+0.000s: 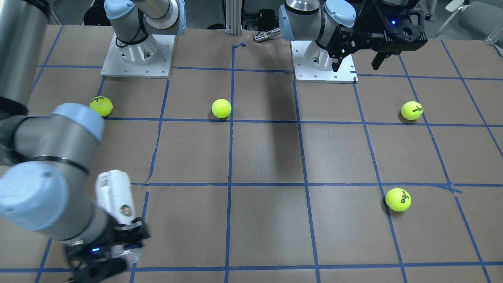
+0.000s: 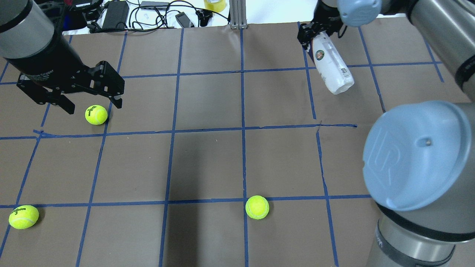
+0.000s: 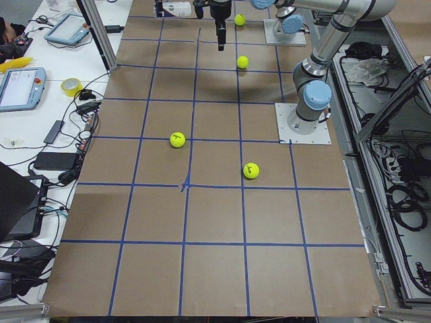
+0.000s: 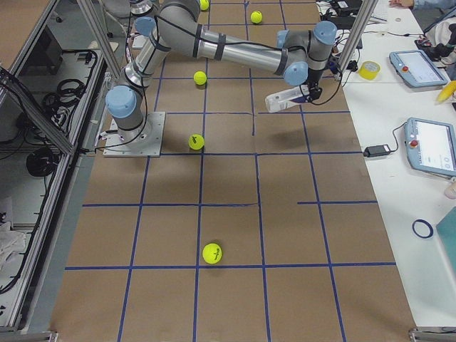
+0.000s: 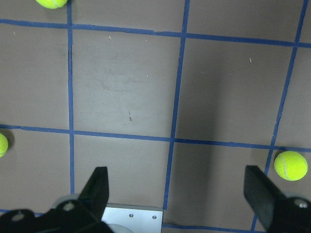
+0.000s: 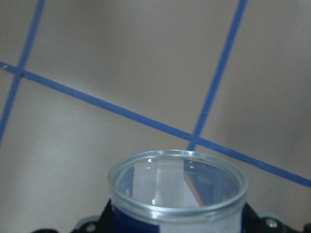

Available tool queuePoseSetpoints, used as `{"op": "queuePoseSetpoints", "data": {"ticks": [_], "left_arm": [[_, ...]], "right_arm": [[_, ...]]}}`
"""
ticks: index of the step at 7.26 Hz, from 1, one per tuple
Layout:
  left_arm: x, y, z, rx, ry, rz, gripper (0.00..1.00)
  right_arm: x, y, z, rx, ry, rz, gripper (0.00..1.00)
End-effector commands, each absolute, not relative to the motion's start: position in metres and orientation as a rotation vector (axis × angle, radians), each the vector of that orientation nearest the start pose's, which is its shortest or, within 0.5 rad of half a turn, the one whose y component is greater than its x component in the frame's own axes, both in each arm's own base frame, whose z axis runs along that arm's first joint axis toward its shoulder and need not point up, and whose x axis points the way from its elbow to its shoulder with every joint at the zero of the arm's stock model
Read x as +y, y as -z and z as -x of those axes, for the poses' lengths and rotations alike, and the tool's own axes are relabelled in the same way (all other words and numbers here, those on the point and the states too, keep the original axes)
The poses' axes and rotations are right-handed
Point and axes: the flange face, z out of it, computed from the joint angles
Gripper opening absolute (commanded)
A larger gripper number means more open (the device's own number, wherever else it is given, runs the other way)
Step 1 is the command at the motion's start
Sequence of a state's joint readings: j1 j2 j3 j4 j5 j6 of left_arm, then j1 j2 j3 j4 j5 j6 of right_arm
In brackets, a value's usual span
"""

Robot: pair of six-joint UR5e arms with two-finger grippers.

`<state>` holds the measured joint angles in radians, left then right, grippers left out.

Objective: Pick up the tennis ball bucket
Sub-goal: 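Carry the can with the right gripper toward the table centre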

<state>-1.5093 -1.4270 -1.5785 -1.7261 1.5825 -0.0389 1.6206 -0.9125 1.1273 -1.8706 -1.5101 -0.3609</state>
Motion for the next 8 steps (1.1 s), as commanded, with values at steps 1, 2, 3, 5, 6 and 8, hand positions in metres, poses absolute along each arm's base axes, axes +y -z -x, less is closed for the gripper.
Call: {"op": "queuePoseSetpoints", "data": {"ticks": [1, 2, 3, 5, 6, 8], "left_arm": [[-0.432, -0.534, 0.103, 3.107, -0.034, 0.157, 1.0], [-0.433, -0.535, 0.102, 3.104, -0.029, 0.161, 1.0], [-0.434, -0.538, 0.097, 3.085, -0.024, 0.137, 1.0], [-0.433, -0.536, 0.08, 3.053, -0.078, 0.074, 1.0], [-0.437, -0.535, 0.062, 3.059, -0.087, 0.049, 1.0], [-0.447, -0.525, 0.014, 3.084, -0.127, 0.119, 1.0]], "right_arm": [[-0.707, -0.319, -0.294, 2.991, 0.133, 0.736, 0.55], [-0.693, -0.313, -0.318, 3.008, 0.106, 0.665, 0.55], [-0.678, -0.301, -0.341, 3.023, 0.074, 0.569, 0.55], [-0.66, -0.288, -0.373, 2.978, 0.175, 0.738, 0.54], [-0.641, -0.279, -0.398, 2.949, 0.177, 0.873, 0.54], [-0.616, -0.266, -0.431, 2.841, 0.236, 1.325, 0.54]]}}
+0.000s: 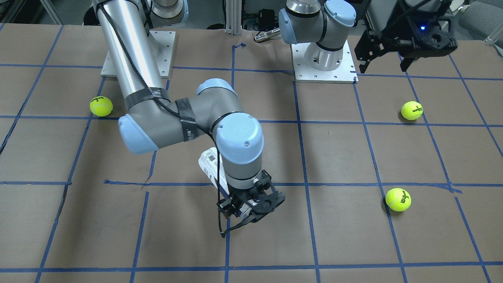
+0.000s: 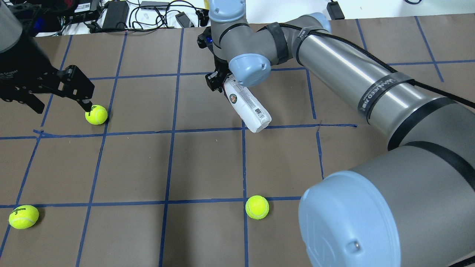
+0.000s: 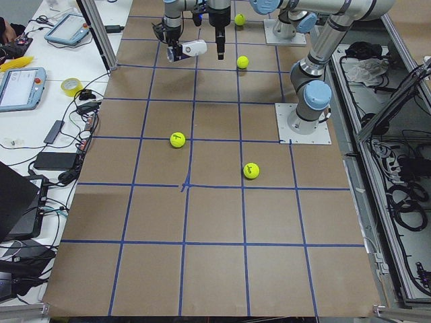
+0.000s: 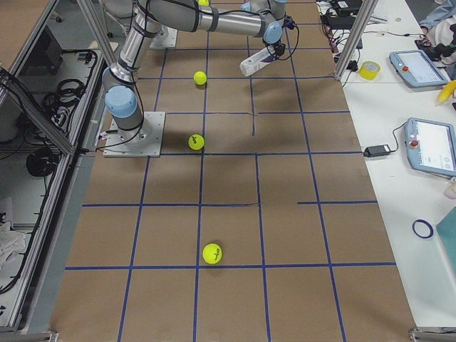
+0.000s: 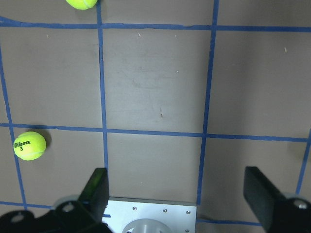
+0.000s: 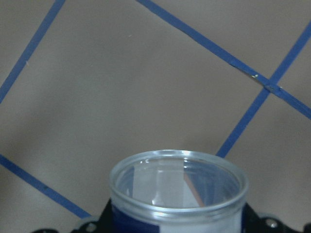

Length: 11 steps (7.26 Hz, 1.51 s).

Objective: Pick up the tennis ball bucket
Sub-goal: 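Carry the can with the right gripper toward the table centre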

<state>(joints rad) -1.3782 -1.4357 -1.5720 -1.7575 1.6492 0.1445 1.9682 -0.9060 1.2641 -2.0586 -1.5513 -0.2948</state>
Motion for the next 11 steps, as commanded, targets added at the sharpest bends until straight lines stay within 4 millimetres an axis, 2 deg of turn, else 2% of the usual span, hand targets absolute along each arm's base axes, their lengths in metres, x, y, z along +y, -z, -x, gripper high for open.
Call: {"op": "queuePoseSetpoints", "data": {"ticks": [1, 2, 4, 5, 6, 7, 9, 10, 11], "left_arm": [[-0.451, -0.52, 0.001, 3.086, -0.141, 0.159, 1.0], [-0.452, -0.519, -0.001, 3.084, -0.14, 0.164, 1.0], [-0.452, -0.518, -0.003, 3.083, -0.143, 0.171, 1.0], [-0.453, -0.519, -0.004, 3.079, -0.135, 0.171, 1.0], [-0.453, -0.519, -0.004, 3.076, -0.138, 0.173, 1.0], [-0.454, -0.518, -0.004, 3.074, -0.139, 0.196, 1.0], [-0.458, -0.516, -0.006, 3.071, -0.128, 0.168, 1.0], [-0.459, -0.515, -0.007, 3.067, -0.124, 0.168, 1.0], [-0.459, -0.516, -0.007, 3.062, -0.121, 0.168, 1.0]], "right_arm": [[-0.61, -0.26, -0.433, 2.743, 0.267, 1.509, 0.54], [-0.59, -0.255, -0.454, 2.647, 0.256, 1.692, 0.54], [-0.573, -0.25, -0.488, 2.369, 0.373, 2.098, 0.56], [-0.569, -0.253, -0.495, 2.258, 0.41, 2.232, 0.56], [-0.568, -0.25, -0.492, 2.159, 0.392, 2.345, 0.55], [-0.565, -0.24, -0.488, 2.153, 0.353, 2.353, 0.56], [-0.556, -0.215, -0.464, 2.197, 0.268, 2.307, 0.58], [-0.556, -0.223, -0.464, 2.198, 0.274, 2.302, 0.6], [-0.555, -0.23, -0.464, 2.204, 0.278, 2.288, 0.82]]}}
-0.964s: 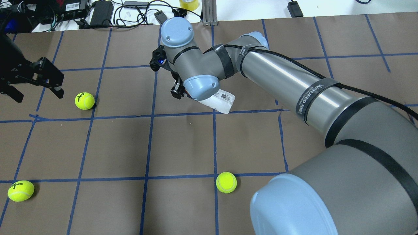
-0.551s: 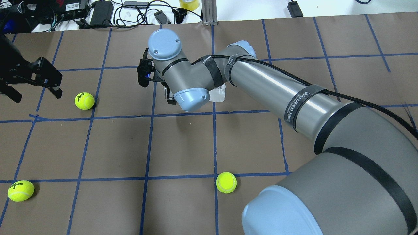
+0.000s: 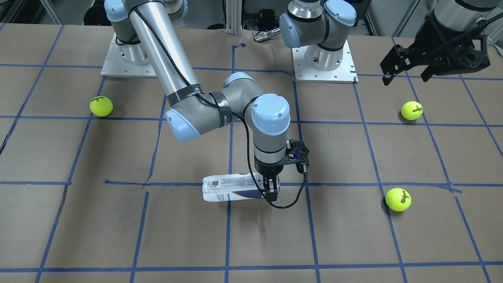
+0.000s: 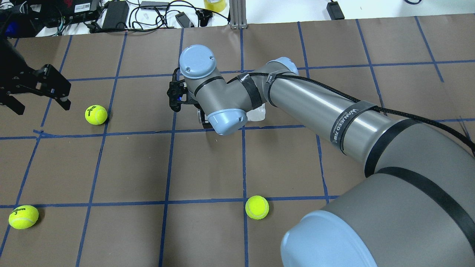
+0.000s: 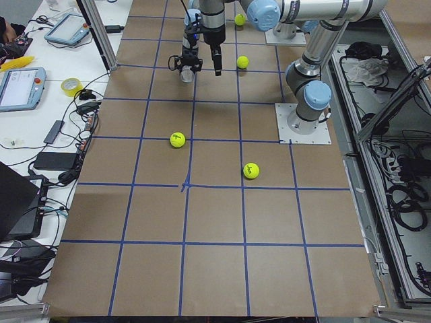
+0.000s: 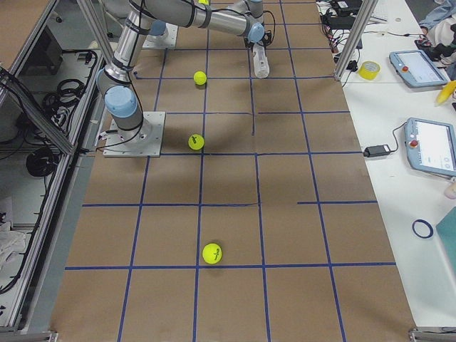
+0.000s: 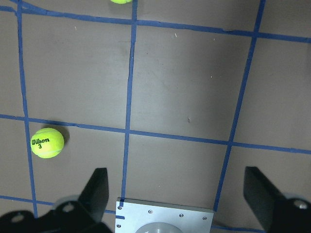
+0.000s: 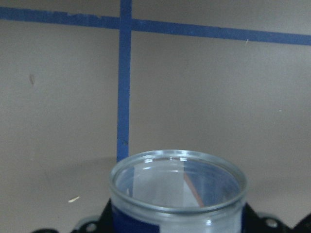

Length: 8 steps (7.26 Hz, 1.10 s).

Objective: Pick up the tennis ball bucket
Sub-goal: 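Carry the can with the right gripper toward the table centre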

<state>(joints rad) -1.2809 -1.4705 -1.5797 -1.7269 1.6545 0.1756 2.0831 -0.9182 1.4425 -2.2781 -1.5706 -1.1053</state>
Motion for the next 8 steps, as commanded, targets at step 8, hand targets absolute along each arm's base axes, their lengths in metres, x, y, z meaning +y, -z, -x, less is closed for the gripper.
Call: {"op": "queuePoseSetpoints", "data": {"ticks": [8], "left_arm": [[-0.465, -0.514, 0.004, 3.178, -0.084, 0.167, 1.0]], "right_arm": [[-0.54, -0.305, -0.443, 2.28, 0.292, 2.162, 1.0]]}}
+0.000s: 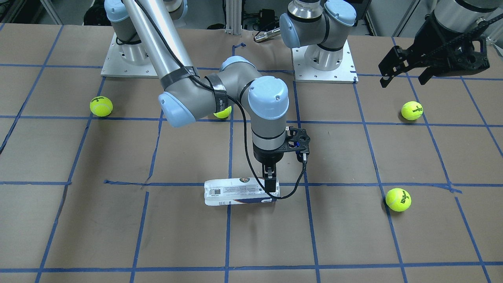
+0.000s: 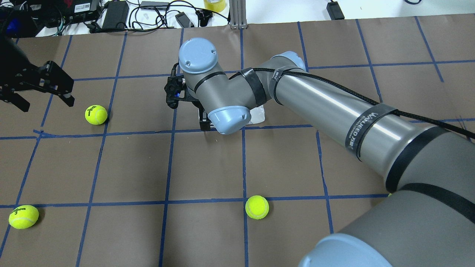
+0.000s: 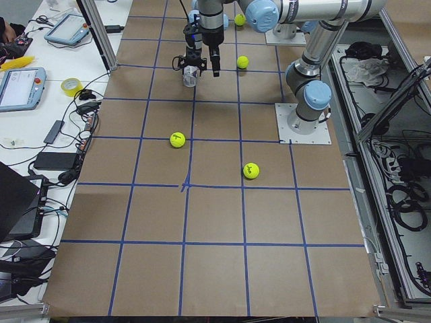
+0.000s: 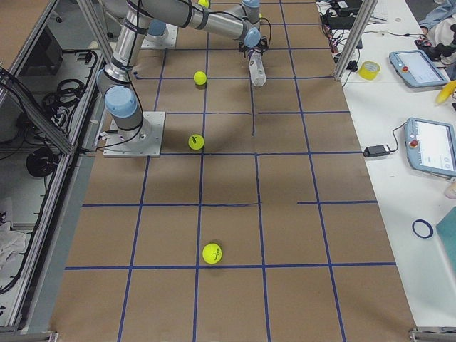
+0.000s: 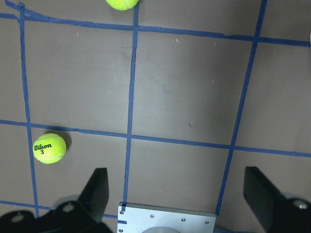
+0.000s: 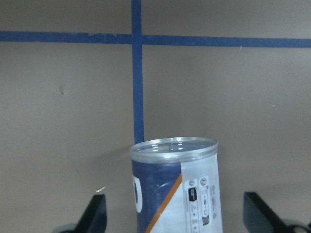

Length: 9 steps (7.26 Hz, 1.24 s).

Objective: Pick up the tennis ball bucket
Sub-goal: 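Lay the can on its side and open the right gripper, then raise the right gripper away while the left gripper reaches toward the can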

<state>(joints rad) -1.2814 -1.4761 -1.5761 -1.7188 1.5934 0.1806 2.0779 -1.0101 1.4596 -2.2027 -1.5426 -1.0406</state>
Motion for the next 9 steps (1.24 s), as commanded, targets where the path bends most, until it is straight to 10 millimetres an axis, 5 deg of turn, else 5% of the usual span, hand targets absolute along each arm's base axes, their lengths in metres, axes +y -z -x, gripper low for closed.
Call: {"op": "queuePoseSetpoints", "data": {"ticks": [1, 3, 4, 6, 8, 9], "left_arm": [[-0.468, -0.51, 0.007, 3.212, -0.087, 0.147, 1.0], [-0.489, -0.494, 0.019, 3.36, 0.014, 0.153, 1.0], [-0.501, -0.467, 0.024, 3.423, 0.064, 0.157, 1.0], [-0.521, -0.412, 0.036, 3.603, 0.145, 0.096, 1.0], [-0.542, -0.368, 0.043, 3.732, 0.202, 0.027, 1.0], [-0.551, -0.344, 0.048, 3.786, 0.216, 0.02, 1.0]], "right_arm": [[-0.541, -0.336, -0.422, 2.357, 0.299, 2.077, 1.0], [-0.527, -0.416, -0.372, 2.447, 0.324, 1.904, 1.0], [-0.524, -0.438, -0.345, 2.525, 0.313, 1.807, 1.0], [-0.537, -0.467, -0.261, 2.671, 0.243, 1.579, 1.0], [-0.515, -0.505, -0.225, 2.821, 0.253, 1.325, 1.0], [-0.511, -0.506, -0.217, 2.905, 0.207, 1.103, 1.0]]}}
